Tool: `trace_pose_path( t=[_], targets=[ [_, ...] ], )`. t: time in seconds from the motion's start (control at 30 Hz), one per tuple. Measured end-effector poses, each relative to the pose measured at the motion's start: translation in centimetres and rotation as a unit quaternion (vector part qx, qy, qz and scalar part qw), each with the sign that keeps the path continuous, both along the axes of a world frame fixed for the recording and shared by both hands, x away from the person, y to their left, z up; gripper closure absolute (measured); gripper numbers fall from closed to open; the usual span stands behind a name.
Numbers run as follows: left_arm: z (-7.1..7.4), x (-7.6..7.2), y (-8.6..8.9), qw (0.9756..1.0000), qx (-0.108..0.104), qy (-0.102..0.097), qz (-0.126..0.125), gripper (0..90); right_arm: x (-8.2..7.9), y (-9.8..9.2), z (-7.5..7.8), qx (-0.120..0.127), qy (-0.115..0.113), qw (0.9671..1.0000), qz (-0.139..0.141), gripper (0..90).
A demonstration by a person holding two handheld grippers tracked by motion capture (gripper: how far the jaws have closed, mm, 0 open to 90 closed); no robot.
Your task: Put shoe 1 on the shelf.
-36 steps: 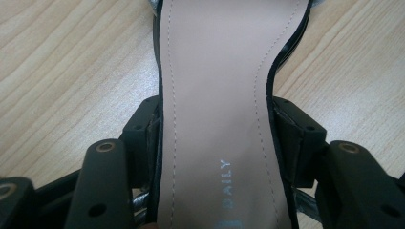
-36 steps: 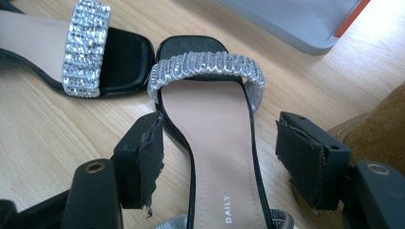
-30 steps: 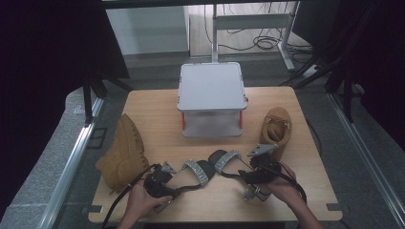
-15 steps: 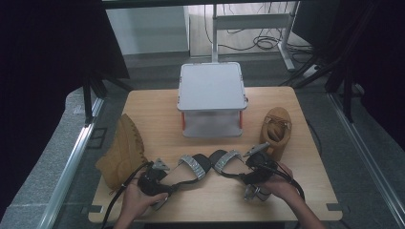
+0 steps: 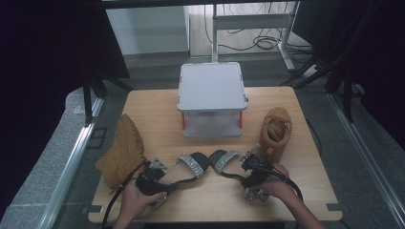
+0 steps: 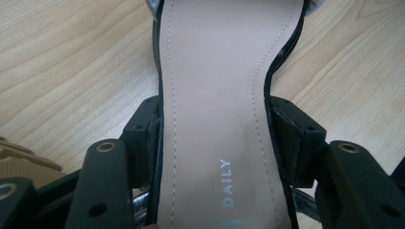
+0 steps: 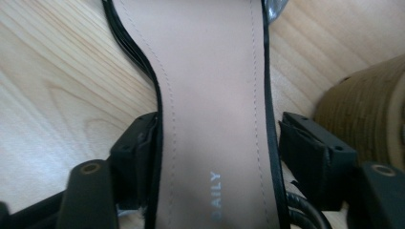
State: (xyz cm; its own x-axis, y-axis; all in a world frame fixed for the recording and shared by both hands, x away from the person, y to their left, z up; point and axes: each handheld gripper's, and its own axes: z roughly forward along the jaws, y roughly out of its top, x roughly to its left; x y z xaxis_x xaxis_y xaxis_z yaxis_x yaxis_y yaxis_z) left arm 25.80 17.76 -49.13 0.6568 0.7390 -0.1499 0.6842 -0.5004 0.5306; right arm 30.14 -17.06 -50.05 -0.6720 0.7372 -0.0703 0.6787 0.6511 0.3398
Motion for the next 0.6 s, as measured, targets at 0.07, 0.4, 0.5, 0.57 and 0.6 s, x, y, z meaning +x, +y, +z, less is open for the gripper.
trace_pose_path(
  t=[0.07, 0.4, 0.5, 0.57, 0.6],
  targets=[
    [0.08, 0.03, 0.19, 1.0, -0.007, -0.002, 0.005, 42.0, 0.26, 0.03, -0.29, 0.005, 0.01, 0.9999, -0.002, 36.4],
    [0.18, 0.14, 0.66, 0.9997, -0.018, -0.003, 0.017, 42.1, 0.27, 0.05, -0.39, 0.019, 0.011, 0.9997, 0.005, 42.5],
    [0.16, 0.18, 0.7, 0.9996, -0.02, -0.003, 0.019, 42.1, 0.24, -0.06, -0.41, 0.026, 0.008, 0.9996, 0.005, 42.6],
    [0.18, 0.19, 0.78, 0.9996, -0.02, -0.003, 0.021, 42.0, 0.28, -0.17, -0.43, 0.033, 0.008, 0.9994, 0.001, 42.6],
    [0.2, 0.19, 0.85, 0.9995, -0.021, -0.005, 0.023, 42.0, 0.29, -0.23, -0.42, 0.034, 0.007, 0.9994, -0.001, 42.6]
  ],
)
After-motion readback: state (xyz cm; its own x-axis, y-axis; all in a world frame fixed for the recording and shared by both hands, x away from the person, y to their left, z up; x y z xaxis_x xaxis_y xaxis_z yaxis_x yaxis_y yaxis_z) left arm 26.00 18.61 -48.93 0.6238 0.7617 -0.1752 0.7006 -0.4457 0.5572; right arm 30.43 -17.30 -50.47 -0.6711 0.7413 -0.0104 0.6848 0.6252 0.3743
